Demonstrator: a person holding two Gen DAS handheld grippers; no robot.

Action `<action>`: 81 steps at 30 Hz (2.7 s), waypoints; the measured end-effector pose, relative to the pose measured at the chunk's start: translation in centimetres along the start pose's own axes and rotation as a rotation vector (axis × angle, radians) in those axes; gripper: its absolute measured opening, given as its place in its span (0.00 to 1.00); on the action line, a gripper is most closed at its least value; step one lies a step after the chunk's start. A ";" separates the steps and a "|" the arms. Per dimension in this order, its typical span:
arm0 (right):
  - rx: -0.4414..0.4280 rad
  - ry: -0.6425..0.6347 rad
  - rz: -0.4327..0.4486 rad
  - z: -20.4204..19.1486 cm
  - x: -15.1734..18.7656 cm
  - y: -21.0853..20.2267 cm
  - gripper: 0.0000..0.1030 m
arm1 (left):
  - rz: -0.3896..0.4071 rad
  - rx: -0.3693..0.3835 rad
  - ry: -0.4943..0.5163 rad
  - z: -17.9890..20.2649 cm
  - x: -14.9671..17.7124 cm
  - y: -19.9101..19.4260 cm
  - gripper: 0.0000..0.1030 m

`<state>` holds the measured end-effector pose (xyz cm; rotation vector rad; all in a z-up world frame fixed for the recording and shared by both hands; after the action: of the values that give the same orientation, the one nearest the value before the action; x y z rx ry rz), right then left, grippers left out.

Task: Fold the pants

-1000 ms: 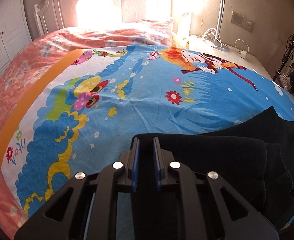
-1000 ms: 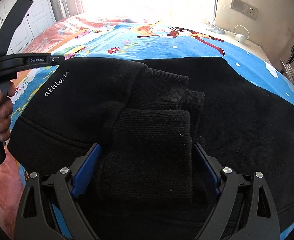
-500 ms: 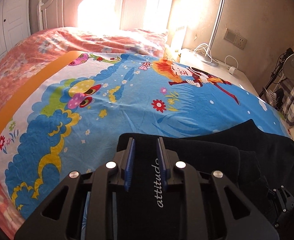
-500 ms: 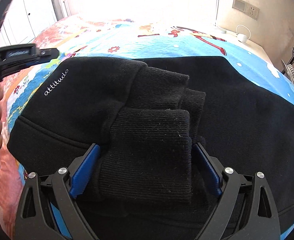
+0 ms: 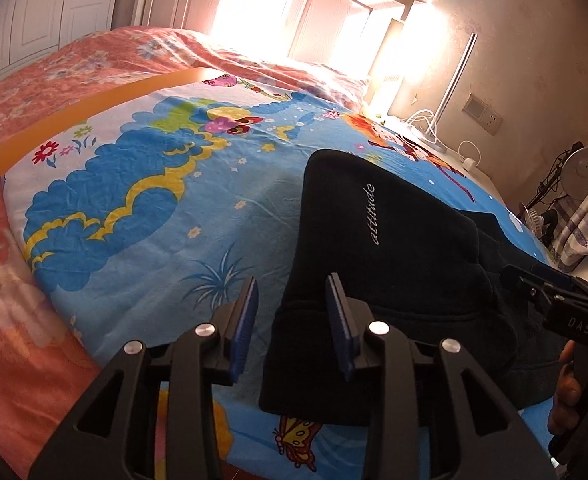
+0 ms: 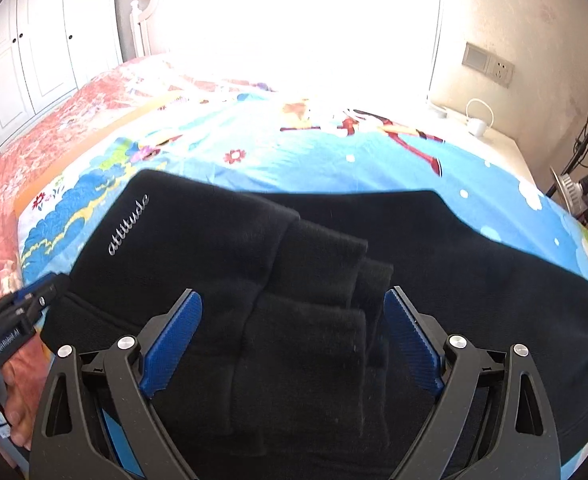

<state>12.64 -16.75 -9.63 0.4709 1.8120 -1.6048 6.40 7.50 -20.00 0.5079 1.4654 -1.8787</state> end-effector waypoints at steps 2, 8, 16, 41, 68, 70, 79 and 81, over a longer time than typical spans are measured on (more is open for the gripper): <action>0.024 0.019 -0.005 0.7 -1.2 1.3 0.82 | 0.005 0.006 -0.013 -0.1 0.3 0.0 0.34; 0.074 -0.021 -0.114 1.5 -1.0 6.3 0.72 | 0.024 0.101 -0.108 -1.5 0.7 -1.3 0.36; 0.116 -0.044 -0.081 1.3 -0.4 6.5 0.78 | -0.024 0.212 -0.204 -3.1 2.3 -0.7 0.45; 0.140 -0.077 -0.077 0.7 3.8 1.6 0.80 | -0.012 0.287 -0.250 -3.8 2.1 -1.3 0.51; 0.038 0.065 -0.113 3.2 3.6 2.0 0.93 | -0.081 0.362 -0.244 -3.3 3.9 0.3 0.48; 0.033 0.070 -0.102 3.0 2.3 1.0 0.93 | -0.078 0.360 -0.243 -3.2 3.9 0.2 0.47; -0.147 -0.037 -0.149 -3.1 -1.2 1.4 0.93 | -0.064 0.384 -0.261 -3.4 3.9 -0.3 0.40; -0.203 -0.020 -0.207 -3.9 -1.2 2.6 0.93 | -0.059 0.389 -0.268 -3.4 4.0 -0.5 0.40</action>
<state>14.22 -12.36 -10.60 0.1799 2.0367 -1.5299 2.96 9.72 -23.32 0.3732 0.9553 -2.1949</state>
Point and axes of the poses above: each gripper's, at about its wrist camera, not at the fingertips, and y roughly the way its jaws point, z to its right, x to its underside, the point moved 1 cm from there along y, roughly the way its jaws point, and after that the axes turned 1 degree about -y, right-handed, at the moved point
